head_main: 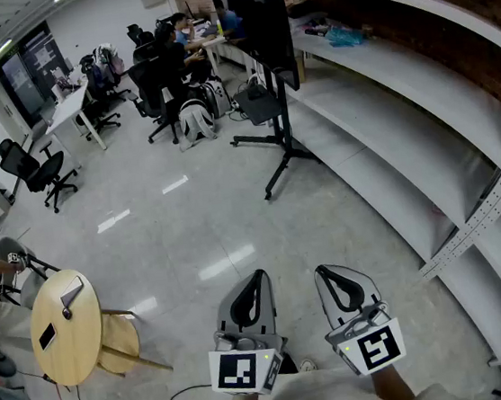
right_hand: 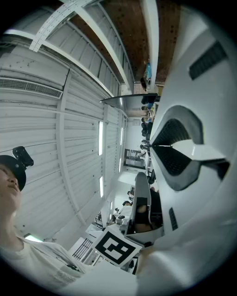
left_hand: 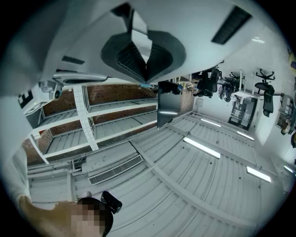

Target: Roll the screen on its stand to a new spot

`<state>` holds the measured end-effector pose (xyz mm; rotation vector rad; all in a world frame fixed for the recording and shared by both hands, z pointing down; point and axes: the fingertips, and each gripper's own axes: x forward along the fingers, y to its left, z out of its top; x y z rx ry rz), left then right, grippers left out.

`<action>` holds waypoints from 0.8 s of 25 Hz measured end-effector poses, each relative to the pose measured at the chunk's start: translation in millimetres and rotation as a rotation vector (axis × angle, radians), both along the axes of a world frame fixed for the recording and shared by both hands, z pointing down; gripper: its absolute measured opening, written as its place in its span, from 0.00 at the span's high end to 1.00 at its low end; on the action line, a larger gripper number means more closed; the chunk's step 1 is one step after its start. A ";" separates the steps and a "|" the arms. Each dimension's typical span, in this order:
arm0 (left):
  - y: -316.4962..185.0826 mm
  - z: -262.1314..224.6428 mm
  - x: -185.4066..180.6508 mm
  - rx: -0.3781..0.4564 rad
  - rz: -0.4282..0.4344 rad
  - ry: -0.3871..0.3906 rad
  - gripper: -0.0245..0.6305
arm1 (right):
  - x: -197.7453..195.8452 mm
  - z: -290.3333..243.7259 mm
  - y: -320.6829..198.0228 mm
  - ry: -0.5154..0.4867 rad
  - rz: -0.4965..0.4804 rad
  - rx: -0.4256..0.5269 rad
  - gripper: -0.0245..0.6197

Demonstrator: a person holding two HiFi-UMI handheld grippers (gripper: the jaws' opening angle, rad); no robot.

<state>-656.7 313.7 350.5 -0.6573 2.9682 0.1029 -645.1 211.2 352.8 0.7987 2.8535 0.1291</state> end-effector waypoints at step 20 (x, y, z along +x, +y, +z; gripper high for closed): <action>10.3 10.4 -61.3 -0.013 -0.033 0.007 0.94 | -53.1 32.0 -30.0 0.074 0.034 -0.066 0.93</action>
